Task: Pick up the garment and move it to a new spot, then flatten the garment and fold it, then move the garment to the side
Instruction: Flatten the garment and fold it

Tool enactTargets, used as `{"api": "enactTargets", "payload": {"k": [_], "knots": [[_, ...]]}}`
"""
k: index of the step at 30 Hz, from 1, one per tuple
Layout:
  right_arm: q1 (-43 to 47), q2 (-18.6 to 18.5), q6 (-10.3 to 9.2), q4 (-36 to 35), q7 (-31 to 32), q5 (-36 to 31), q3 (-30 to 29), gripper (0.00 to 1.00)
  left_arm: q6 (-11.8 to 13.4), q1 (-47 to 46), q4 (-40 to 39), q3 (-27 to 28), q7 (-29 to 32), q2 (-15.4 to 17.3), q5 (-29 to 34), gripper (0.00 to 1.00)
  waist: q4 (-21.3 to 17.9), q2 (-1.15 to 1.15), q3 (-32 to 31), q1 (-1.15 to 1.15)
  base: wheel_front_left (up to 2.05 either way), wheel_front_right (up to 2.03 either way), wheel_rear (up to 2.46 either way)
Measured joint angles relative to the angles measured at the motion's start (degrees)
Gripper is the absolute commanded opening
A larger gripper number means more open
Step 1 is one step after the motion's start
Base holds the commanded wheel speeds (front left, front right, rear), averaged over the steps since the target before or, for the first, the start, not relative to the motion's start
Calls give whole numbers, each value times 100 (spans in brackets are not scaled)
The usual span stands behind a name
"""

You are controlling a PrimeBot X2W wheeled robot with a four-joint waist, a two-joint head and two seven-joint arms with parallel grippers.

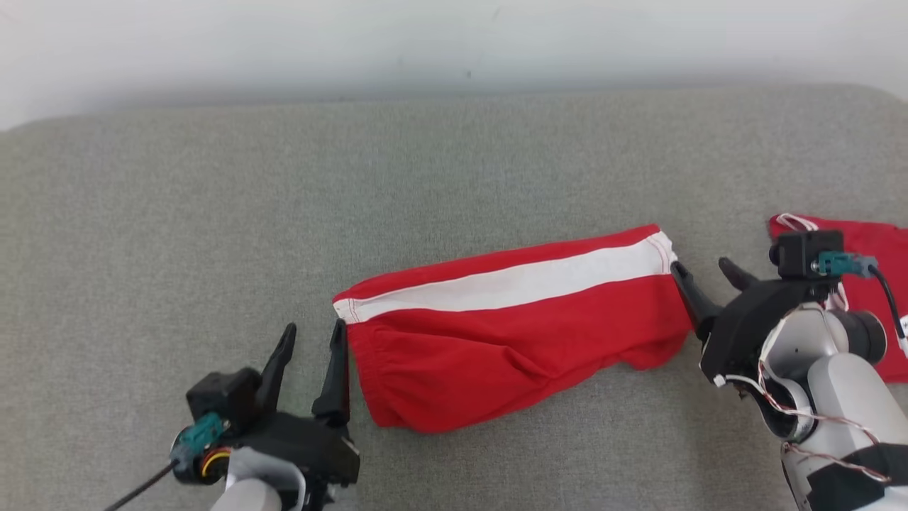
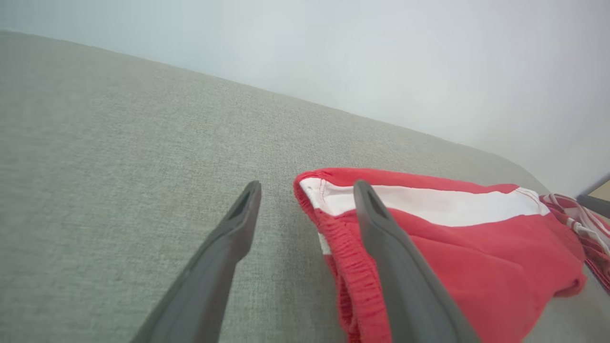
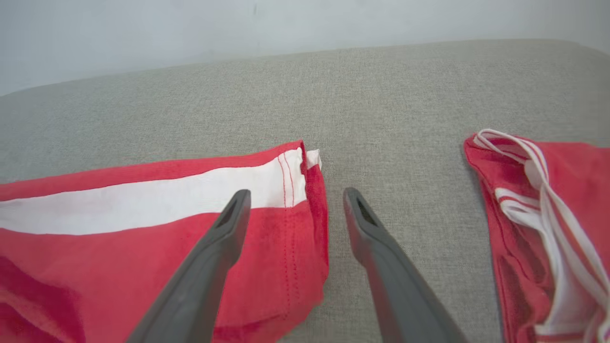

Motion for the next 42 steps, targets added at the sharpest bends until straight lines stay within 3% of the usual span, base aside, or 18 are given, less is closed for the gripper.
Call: {"api": "enactTargets", "payload": {"k": [8,16,24,29,42], "knots": [[376,60,0,47,260,5,-307,100,152,823,-754,338,-125,125,740,100,25,0,-481,-1,0,0,0],[460,172,0,166,745,-42,-570,100,116,1809,-1585,1139,-129,-89,1757,100,156,-1,-738,-1,0,0,0],[65,361,0,528,1432,-280,-1073,100,-189,2365,-1788,1653,-129,-366,2281,100,259,0,-650,0,0,0,0],[-443,487,0,838,1836,-765,-1445,100,-396,2367,-1790,1838,-129,-521,2488,100,374,0,-452,0,0,0,0],[-761,560,0,1428,1770,-1539,-1836,100,-668,2191,-1734,1902,-129,-688,2720,100,725,0,-46,1,0,0,0]]}}
